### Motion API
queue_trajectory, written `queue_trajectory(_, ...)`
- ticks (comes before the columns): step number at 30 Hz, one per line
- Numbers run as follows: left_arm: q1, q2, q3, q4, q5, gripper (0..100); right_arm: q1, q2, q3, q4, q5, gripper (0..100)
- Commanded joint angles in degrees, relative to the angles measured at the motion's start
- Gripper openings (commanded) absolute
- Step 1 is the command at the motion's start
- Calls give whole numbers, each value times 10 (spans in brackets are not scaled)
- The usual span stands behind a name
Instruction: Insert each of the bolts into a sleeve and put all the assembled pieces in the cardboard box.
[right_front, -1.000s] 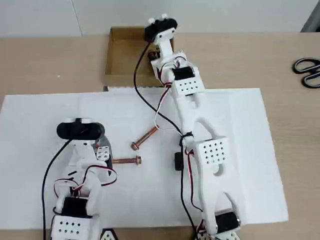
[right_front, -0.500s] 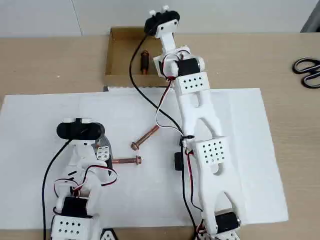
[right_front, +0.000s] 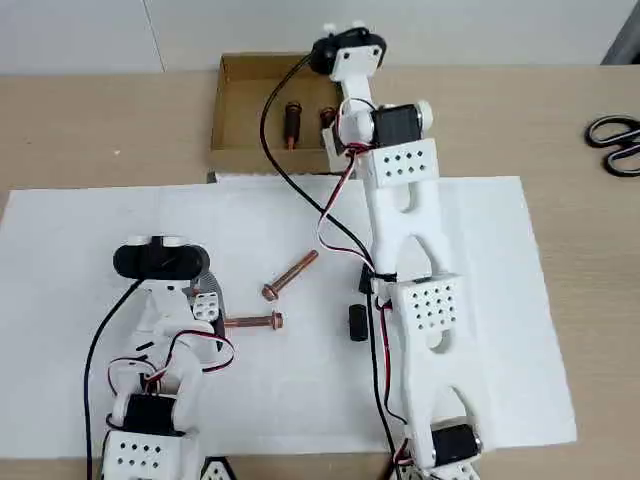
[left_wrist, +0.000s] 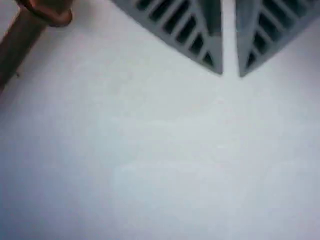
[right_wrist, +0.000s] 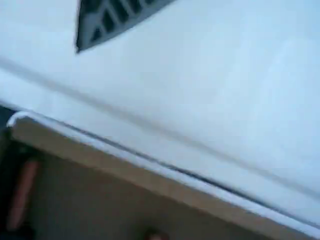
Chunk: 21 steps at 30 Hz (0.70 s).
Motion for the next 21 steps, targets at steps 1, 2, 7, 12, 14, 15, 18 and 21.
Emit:
queue_trajectory(1,-2,-4,-2,-11,3,6,-9,-116,113,14,-45,220)
queue_trajectory(2,-2,-4,-2,-11,3,6,-12,-153,158,13,-60,220)
queue_trajectory(7,-2,-4,-2,-11,3,6,-28,-320,409,10,-114,220)
queue_trajectory(12,-2,-4,-2,-11,3,6,-31,-422,583,7,-162,220)
queue_trajectory(14,-2,-4,-2,-11,3,6,-31,-440,630,7,-178,220)
queue_trajectory(15,-2,-4,-2,-11,3,6,-31,-446,652,7,-187,220)
queue_trajectory(18,-2,-4,-2,-11,3,6,-31,-451,689,7,-215,220)
queue_trajectory(21,-2,-4,-2,-11,3,6,-32,-447,704,6,-234,220)
